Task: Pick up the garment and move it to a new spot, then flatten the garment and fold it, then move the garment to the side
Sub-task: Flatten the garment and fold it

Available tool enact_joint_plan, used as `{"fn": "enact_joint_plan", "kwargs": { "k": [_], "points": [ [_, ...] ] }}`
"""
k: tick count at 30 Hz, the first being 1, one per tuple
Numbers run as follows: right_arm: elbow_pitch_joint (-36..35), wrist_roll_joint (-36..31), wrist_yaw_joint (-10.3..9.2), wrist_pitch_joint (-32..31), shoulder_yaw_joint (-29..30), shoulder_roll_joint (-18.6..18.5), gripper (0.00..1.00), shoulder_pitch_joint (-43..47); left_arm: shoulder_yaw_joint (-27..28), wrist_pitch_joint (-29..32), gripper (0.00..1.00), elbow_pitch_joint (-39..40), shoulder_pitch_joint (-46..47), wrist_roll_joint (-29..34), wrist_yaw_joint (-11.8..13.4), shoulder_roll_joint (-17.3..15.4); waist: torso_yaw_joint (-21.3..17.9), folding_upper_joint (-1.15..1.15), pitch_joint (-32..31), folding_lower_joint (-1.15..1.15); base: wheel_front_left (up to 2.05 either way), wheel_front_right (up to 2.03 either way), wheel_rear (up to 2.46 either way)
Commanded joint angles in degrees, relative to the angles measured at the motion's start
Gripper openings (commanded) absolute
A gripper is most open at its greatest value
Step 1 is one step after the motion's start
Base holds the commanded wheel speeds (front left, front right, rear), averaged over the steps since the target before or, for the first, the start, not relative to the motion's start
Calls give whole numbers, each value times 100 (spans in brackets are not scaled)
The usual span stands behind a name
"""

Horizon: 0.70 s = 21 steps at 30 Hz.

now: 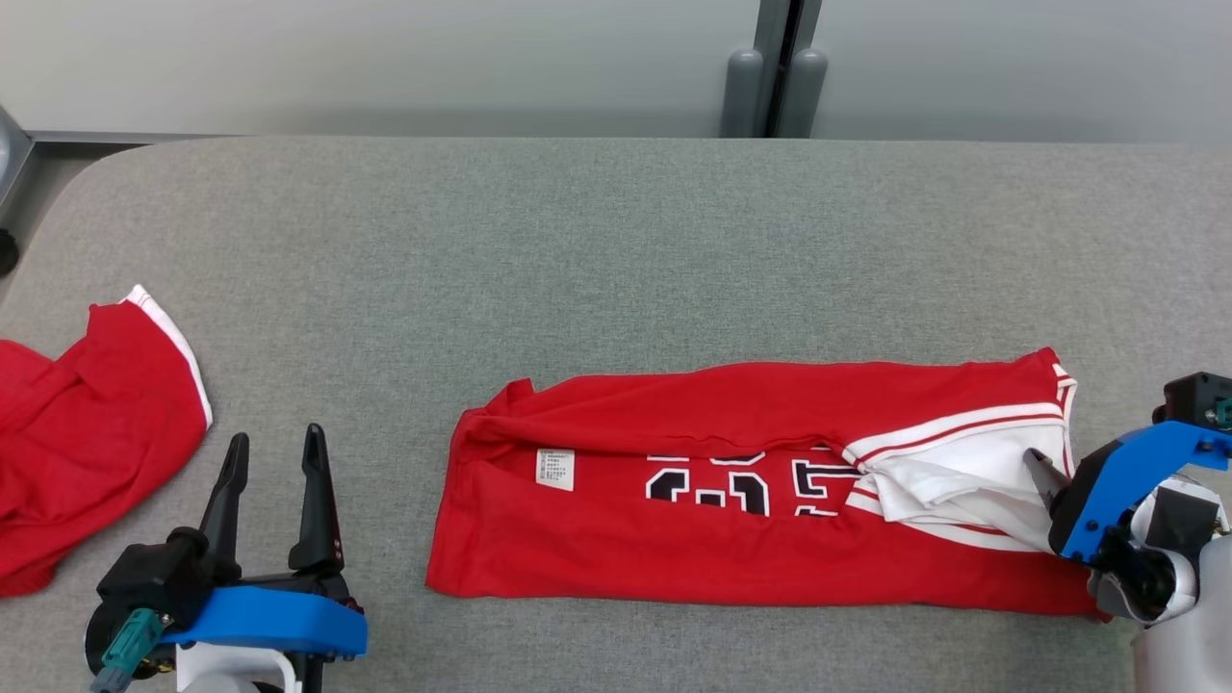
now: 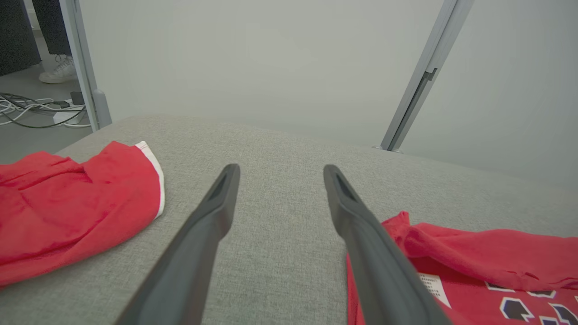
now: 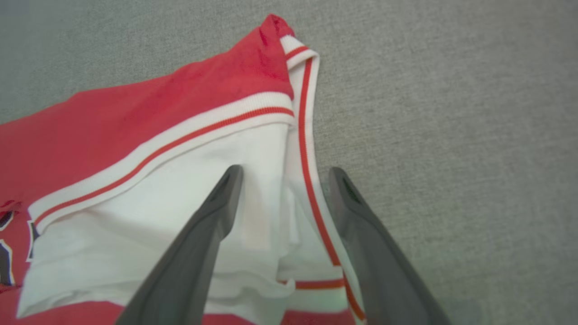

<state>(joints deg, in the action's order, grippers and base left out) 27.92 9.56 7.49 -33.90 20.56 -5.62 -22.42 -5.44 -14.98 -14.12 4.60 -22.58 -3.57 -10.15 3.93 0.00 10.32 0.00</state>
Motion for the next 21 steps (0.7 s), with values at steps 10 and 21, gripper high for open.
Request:
{"fn": "enact_joint_plan", "kwargs": {
  "k": [10, 21],
  "points": [
    [1013, -246, 2, 16, 83, 167, 100, -247, -103, 58, 100, 138, 96, 4, 45, -20, 96, 0, 83, 0, 0, 0, 0],
    [794, 101, 0, 361, -377, -190, 0, -265, -129, 119, 100, 225, 23, -55, 114, -38, -8, 0, 23, 0, 0, 0, 0]
  ]
}}
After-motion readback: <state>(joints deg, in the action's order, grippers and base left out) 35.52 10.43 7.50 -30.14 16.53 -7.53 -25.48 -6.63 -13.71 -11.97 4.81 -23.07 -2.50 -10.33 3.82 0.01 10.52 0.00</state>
